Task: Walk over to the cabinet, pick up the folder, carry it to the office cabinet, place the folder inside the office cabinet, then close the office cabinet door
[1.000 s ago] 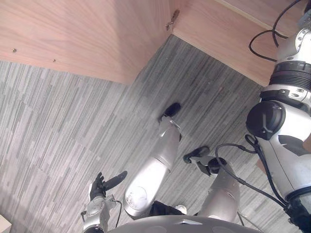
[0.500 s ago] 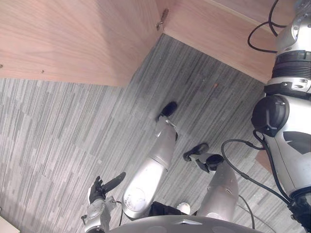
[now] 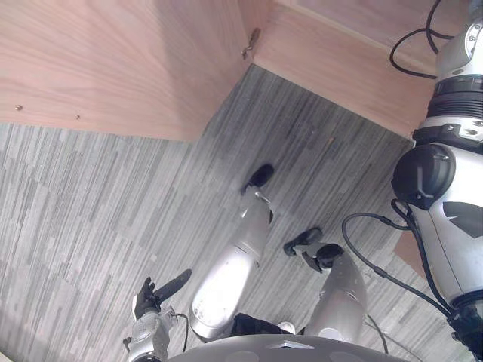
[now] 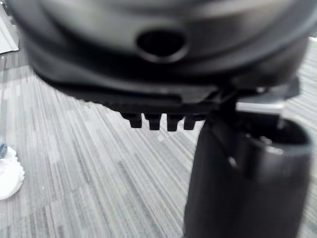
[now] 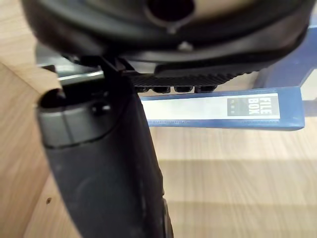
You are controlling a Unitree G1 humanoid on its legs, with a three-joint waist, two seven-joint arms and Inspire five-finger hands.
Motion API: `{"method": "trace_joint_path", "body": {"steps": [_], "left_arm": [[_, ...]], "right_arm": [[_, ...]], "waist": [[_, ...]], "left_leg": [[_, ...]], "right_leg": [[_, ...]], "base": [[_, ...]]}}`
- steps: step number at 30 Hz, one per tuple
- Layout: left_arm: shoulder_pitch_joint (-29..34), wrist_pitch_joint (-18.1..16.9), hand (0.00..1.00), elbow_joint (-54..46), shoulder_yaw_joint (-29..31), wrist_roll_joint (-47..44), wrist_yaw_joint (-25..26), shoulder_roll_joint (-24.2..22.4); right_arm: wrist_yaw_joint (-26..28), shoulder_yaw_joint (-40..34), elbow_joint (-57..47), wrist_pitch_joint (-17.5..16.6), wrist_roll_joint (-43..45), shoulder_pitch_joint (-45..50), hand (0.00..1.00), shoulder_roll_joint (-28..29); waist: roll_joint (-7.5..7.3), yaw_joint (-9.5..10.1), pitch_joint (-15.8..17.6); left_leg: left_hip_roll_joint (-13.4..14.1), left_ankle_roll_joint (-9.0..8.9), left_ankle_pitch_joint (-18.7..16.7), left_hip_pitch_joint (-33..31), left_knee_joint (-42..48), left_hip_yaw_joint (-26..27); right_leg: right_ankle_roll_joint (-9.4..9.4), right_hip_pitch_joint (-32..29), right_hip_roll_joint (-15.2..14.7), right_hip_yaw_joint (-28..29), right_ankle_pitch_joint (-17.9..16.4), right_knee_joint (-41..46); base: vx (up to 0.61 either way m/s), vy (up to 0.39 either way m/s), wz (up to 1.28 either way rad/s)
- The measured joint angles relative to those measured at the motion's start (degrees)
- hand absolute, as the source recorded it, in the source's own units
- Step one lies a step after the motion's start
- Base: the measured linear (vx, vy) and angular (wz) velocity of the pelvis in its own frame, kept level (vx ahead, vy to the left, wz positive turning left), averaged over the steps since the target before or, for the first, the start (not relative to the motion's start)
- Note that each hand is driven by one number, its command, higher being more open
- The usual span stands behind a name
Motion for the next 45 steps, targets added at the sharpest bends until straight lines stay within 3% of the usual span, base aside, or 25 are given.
{"method": "trace_joint_path", "body": {"steps": [5,7,8,10,12,14,20,28,34,40,45], "left_arm": [[-0.01,-0.01,1.0,0.18,2.26,-0.05,0.0,0.07],[0.0,-0.04,1.0,0.38,3.04,-0.09,-0.01,0.15],[0.01,-0.08,1.0,0.39,3.07,-0.08,-0.03,0.18],[0.0,-0.23,1.0,0.26,3.18,-0.06,-0.53,0.21],[0.0,-0.24,1.0,0.17,3.53,-0.05,-1.09,0.26],[0.0,-0.2,1.0,0.16,4.78,0.22,-1.97,0.62],[0.02,-0.19,1.0,0.0,5.87,0.77,-3.98,0.92],[0.34,-0.17,1.0,0.01,7.05,0.9,-4.86,2.44],[1.09,-0.24,1.0,-0.14,7.85,1.01,-4.87,3.18],[1.13,-0.22,1.0,-0.4,7.92,3.27,-5.3,3.91],[1.31,-0.03,1.0,-0.38,5.88,4.35,-7.04,6.36]], "right_arm": [[0.13,1.39,4.3,6.47,-4.1,0.38,1.0,-0.45],[0.44,6.45,10.63,13.81,-10.03,0.69,1.0,-1.54],[0.78,8.38,11.76,15.86,-11.91,0.9,1.0,-1.8],[3.57,14.96,15.15,23.84,-21.46,1.12,1.0,-2.4],[5.75,17.96,16.51,27.35,-26.36,1.61,1.0,-2.56],[9.91,20.02,18.19,31.16,-32.83,3.83,1.0,-2.46],[14.89,17.47,20.26,33.75,-38.92,9.82,1.0,-2.29],[16.98,5.37,20.94,34.23,-44.08,14.57,1.0,-2.08],[17.67,2.25,22.48,34.97,-50.18,15.0,1.0,-2.01],[20.89,3.1,22.48,36.06,-60.43,15.38,1.0,-2.01],[28.44,15.3,22.48,36.44,-77.53,17.63,1.0,-2.08]], "waist": [[-0.27,-0.74,-0.09],[-0.45,-1.63,-0.16],[-0.55,-1.8,-0.22],[-0.9,-2.49,-0.3],[-1.39,-2.77,-0.46],[-2.91,-2.92,-1.21],[-5.5,-3.37,-2.9],[-6.46,-3.48,-5.49],[-6.47,-3.55,-6.98],[-6.45,-3.49,-7.14],[-6.43,-3.48,-7.16]], "left_leg": [[1.56,0.33,0.21,2.47,-2.07,0.56],[2.31,0.43,0.28,4.57,-3.27,0.87],[2.66,0.45,0.3,4.99,-3.58,1.05],[3.98,0.68,0.48,6.85,-5.23,1.36],[4.56,0.77,0.56,8.28,-6.32,1.52],[5.35,0.84,0.7,10.49,-8.09,1.78],[6.96,1.01,1.02,14.61,-11.14,2.35],[8.16,1.13,3.0,17.93,-16.13,3.49],[8.43,1.36,3.6,18.8,-17.55,4.23],[8.42,1.43,3.94,19.09,-18.18,4.3],[8.73,1.35,4.37,20.36,-19.43,4.47]], "right_leg": [[-0.03,2.73,2.06,-0.03,1.88,-4.4],[0.23,5.02,3.09,-0.06,2.73,-6.74],[0.09,5.41,3.48,-0.02,3.05,-7.35],[0.08,7.34,5.03,-0.04,4.19,-10.23],[0.06,8.72,5.72,-0.05,4.66,-11.64],[0.03,10.94,6.61,-0.23,5.21,-13.7],[0.04,15.76,8.65,-1.04,7.03,-19.09],[0.22,18.3,9.84,-0.91,9.16,-23.72],[0.15,18.75,10.0,-0.42,9.81,-24.8],[0.04,18.8,9.96,-0.41,9.9,-24.93],[0.06,19.72,10.37,-0.09,10.29,-26.03]], "base": [[0.02,-0.015,-0.13],[0.02,-0.028,-0.11],[0.02,-0.031,-0.19],[0.02,-0.04,-0.19],[0.02,-0.051,-0.09],[0.03,-0.061,-0.06],[0.03,-0.041,-0.04],[-0.01,-0.006,-0.04],[-0.03,-0.006,-0.05],[-0.04,-0.013,0.0],[-0.04,-0.024,-0.03]]}}
